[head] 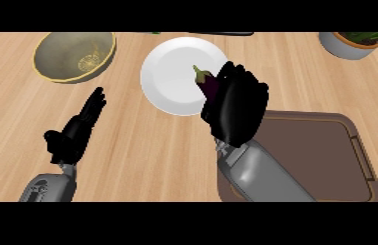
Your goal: Pick the eggplant from the tray and place it in the plate
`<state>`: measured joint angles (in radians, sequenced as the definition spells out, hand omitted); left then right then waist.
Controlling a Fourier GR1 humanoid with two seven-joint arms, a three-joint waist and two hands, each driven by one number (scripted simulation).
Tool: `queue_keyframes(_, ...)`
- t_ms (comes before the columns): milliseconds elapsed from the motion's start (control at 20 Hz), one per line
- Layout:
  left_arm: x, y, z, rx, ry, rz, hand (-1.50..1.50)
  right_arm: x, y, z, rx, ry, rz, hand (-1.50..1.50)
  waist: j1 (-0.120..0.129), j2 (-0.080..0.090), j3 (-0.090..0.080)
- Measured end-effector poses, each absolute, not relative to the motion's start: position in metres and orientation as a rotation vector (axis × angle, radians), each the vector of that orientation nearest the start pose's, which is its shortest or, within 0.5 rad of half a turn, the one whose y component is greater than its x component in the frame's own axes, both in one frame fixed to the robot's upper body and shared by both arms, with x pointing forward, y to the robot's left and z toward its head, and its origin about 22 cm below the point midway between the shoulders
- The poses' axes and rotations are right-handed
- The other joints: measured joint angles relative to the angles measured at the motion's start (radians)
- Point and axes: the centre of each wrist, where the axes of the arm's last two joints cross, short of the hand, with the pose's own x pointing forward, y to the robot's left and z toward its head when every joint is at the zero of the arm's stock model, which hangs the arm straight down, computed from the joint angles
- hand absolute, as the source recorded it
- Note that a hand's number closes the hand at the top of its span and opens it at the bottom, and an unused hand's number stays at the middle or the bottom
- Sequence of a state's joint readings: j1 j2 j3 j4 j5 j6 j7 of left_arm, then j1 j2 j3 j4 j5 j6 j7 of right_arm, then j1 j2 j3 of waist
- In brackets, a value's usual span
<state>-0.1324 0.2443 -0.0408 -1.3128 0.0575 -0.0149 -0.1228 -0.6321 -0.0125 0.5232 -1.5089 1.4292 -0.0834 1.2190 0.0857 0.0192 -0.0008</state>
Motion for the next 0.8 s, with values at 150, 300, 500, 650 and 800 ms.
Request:
queue_keyframes(150,0.276,0.277,-0.013,0.084,-1.556,-0.208,0.0,0.313,-0.04,0.134,-1.44,-1.302,0.482,1.5,0.011,0.004,0.0)
queue_keyframes(300,0.275,0.276,-0.014,0.076,-1.556,-0.225,0.0,0.335,-0.04,0.135,-1.426,-1.274,0.475,1.5,0.022,0.006,0.0)
queue_keyframes(500,0.278,0.276,-0.013,0.074,-1.56,-0.23,0.0,0.353,-0.05,0.139,-1.407,-1.284,0.372,-1.5,0.025,0.01,0.001)
queue_keyframes(650,0.277,0.273,-0.014,0.065,-1.557,-0.235,0.0,0.367,-0.059,0.132,-1.401,-1.246,0.322,-1.5,0.033,0.014,0.002)
queue_keyframes(800,0.279,0.271,-0.014,0.059,-1.565,-0.236,0.0,0.378,-0.067,0.128,-1.372,-1.216,0.27,-1.5,0.04,0.015,0.002)
